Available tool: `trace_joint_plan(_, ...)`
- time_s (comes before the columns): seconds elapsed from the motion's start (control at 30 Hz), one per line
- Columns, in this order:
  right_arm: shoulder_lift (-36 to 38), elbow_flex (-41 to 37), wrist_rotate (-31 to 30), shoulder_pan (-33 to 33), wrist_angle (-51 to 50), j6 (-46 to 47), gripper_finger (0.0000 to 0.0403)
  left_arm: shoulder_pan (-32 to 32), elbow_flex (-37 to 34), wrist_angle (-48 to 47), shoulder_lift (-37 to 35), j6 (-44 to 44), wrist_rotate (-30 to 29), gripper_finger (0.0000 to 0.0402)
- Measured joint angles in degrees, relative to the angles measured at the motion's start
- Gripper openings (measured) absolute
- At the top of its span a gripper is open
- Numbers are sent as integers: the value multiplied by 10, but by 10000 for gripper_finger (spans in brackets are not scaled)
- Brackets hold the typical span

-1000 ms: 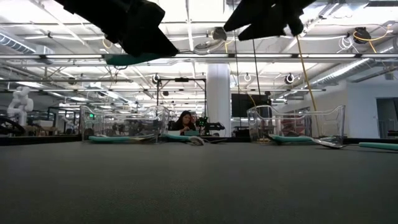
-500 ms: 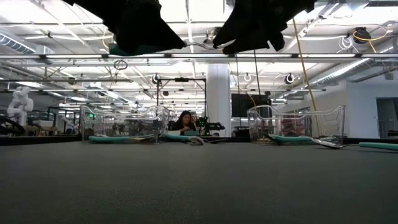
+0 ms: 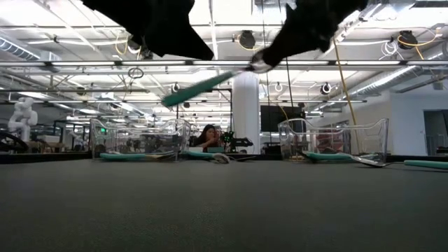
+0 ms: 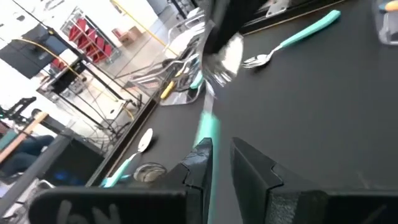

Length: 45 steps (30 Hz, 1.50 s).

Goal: Sort silverware by color (type)
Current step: Put the light blue spoon into the top right transparent bin

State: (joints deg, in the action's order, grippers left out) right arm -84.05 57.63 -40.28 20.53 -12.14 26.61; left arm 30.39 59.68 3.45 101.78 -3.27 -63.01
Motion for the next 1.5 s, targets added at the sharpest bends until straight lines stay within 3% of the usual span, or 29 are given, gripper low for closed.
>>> trace_joint_plan(0.13,59,0,-68,-3,-135,59,5,1,0,-27,0,-37,2,61)
trace_joint_plan(0.37,208,0,-169,-21,-406,176,4,0,0,-169,0,-174,4,61)
trace_joint_plan(0.53,300,0,-204,-101,-627,308,3,-5,0,-181,0,-201,49,61)
trace_joint_plan(0.63,331,0,-194,-161,-679,318,3,-16,0,-179,0,-200,74,61)
trace_joint_plan(0.83,351,0,-136,-252,-607,190,3,-41,0,-173,0,-199,101,61)
trace_joint_plan(1.13,345,-72,-12,-419,-368,-46,3,-53,0,-170,0,-173,122,61)
trace_joint_plan(1.3,342,-95,74,-508,-330,-80,12,-48,0,-175,0,-168,123,61)
trace_joint_plan(1.5,342,-98,148,-562,-327,-93,65,-62,0,-175,0,-171,122,61)
